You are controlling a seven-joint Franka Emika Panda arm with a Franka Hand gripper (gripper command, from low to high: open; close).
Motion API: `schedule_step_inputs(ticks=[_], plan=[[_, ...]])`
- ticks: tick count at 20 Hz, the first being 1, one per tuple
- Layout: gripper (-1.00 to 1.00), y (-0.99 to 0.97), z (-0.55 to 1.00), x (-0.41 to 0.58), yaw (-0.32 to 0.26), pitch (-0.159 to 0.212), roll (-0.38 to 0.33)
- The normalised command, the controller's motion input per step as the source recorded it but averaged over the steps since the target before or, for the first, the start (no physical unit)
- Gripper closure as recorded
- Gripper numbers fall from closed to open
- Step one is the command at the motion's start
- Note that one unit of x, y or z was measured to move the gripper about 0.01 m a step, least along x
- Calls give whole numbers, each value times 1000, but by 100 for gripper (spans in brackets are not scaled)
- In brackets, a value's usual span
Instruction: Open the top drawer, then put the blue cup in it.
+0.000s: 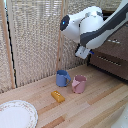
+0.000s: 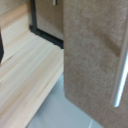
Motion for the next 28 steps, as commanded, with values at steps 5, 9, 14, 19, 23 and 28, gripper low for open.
schedule_step_inputs(ticks=[5,9,14,19,23,28], plan=[[-100,184,4,163,-211,-42,291],[-100,169,0,216,-198,-69,256],[-100,163,0,247,-189,-78,247],[-100,164,0,263,-183,-78,249],[-100,152,0,286,-178,-88,230],[-100,128,0,320,-171,-102,203]])
